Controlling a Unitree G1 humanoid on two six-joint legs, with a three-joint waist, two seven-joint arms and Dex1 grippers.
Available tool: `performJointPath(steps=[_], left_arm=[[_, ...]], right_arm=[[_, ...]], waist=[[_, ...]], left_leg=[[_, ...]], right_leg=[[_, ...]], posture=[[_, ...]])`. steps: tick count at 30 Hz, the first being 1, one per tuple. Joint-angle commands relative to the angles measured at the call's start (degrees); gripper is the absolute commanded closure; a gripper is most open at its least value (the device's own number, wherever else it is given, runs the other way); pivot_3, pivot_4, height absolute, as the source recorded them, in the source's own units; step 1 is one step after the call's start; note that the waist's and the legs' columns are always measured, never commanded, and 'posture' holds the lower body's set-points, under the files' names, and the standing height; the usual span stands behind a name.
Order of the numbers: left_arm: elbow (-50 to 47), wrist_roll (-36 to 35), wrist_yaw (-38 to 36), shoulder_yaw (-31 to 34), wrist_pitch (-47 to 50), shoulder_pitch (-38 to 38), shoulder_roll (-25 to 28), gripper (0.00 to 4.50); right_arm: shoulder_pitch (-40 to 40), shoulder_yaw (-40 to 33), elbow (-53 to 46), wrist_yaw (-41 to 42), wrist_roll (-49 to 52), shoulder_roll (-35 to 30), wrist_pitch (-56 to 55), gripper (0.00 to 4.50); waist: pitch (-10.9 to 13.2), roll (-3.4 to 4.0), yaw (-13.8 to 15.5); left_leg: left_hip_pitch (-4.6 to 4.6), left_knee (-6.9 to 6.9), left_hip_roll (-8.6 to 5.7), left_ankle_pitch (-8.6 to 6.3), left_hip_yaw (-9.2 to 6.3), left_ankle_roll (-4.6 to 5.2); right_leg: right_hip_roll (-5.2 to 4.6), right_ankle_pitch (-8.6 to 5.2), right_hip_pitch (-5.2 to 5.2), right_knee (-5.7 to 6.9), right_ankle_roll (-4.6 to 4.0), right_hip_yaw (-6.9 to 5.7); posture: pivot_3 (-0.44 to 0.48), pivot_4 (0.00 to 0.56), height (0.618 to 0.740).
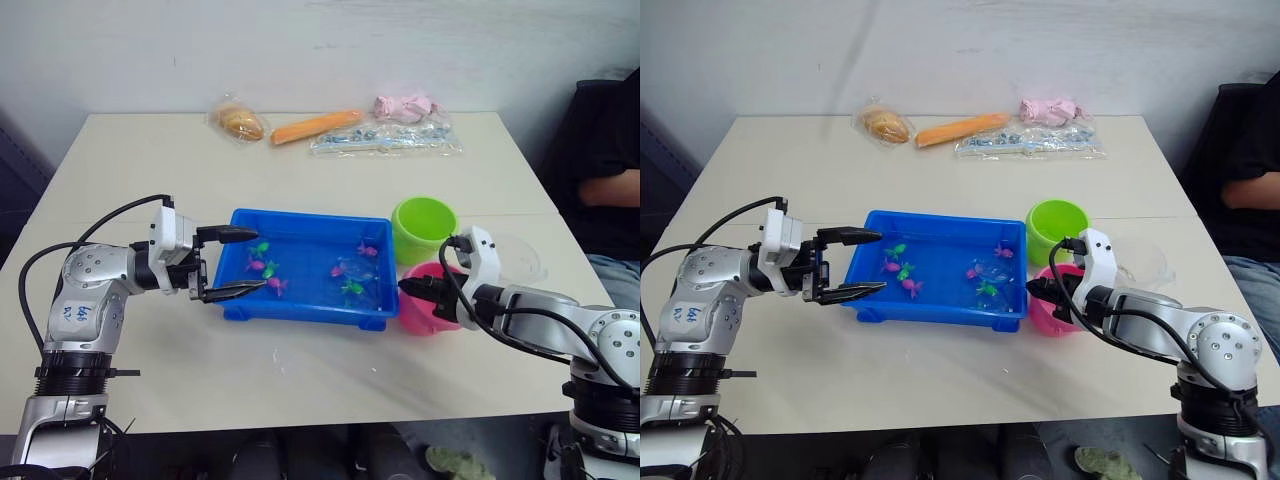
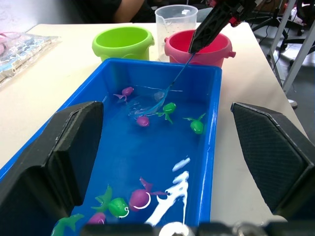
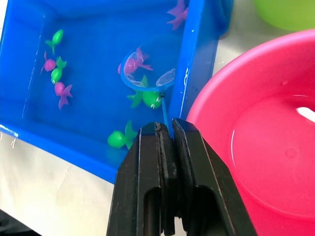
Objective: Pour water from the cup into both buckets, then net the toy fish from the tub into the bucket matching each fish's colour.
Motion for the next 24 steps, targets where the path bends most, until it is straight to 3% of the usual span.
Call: performJointPath(steps=[1, 15, 24], left_arm=[[-0.23, -0.1, -0.11, 0.54, -0.99, -0.59, -0.05, 0.03], [-0.1, 0.03, 0.16, 0.54, -1.18, -0.99, -0.84, 0.03], [-0.2, -0.08, 0.26, 0.63, -1.01, -0.97, -0.86, 0.03]], right_arm=[[-0.66, 1.83, -1.59, -0.19, -1.28, -3.22, -3.77, 4.5], [-4.48, 7.68, -1.54, 2.0, -10.7, -3.6, -8.48, 4.5], [-2.96, 9.99, -2.3, -3.64, 1.7, -2.8, -13.04, 4.5]], waist=[[0.0, 0.0, 0.03], [0.0, 0.0, 0.17], [0.0, 0.0, 0.08]], left_leg=[[0.0, 0.0, 0.01, 0.0, 0.0, 0.0], [-0.12, -0.02, 0.06, 0.0, -0.03, 0.16], [-0.14, -0.06, 0.07, 0.0, -0.03, 0.16]], right_leg=[[-0.01, 0.0, 0.0, -0.01, 0.0, 0.01], [-0.19, 0.1, 0.04, -0.4, 0.18, -0.04], [-0.2, 0.1, 0.03, -0.39, 0.19, -0.06]], posture=[[0.0, 0.15, 0.74], [0.0, 0.15, 0.74], [0.0, 0.15, 0.74]])
